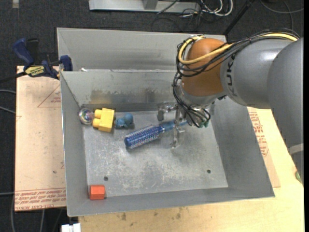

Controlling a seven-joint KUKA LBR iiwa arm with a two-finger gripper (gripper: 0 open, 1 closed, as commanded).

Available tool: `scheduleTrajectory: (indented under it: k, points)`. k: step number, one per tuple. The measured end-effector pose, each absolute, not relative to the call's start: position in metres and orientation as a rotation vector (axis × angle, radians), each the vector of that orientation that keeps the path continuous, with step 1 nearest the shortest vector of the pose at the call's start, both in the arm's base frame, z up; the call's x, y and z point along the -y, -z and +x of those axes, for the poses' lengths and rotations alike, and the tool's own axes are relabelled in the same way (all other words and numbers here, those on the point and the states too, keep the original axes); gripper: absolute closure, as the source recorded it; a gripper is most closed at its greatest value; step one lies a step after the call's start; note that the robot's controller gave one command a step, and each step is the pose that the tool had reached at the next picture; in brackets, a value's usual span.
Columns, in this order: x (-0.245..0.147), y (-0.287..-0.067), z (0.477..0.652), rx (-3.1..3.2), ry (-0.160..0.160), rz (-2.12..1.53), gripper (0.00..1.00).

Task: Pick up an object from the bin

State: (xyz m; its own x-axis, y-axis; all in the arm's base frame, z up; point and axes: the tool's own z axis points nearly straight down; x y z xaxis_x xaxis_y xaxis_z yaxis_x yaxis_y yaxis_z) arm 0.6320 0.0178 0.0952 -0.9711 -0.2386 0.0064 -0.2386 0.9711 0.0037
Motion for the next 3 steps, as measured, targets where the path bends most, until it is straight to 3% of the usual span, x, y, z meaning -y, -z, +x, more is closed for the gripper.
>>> scheduleTrajectory:
  k: [1,2,3]
  points:
    - [-0.018,-0.1,0.635,3.121,0.002,0.38,1.0]
    - [-0.024,-0.173,0.643,3.133,0.0,0.363,1.0]
    - [-0.024,-0.168,0.641,3.125,0.001,0.362,0.0]
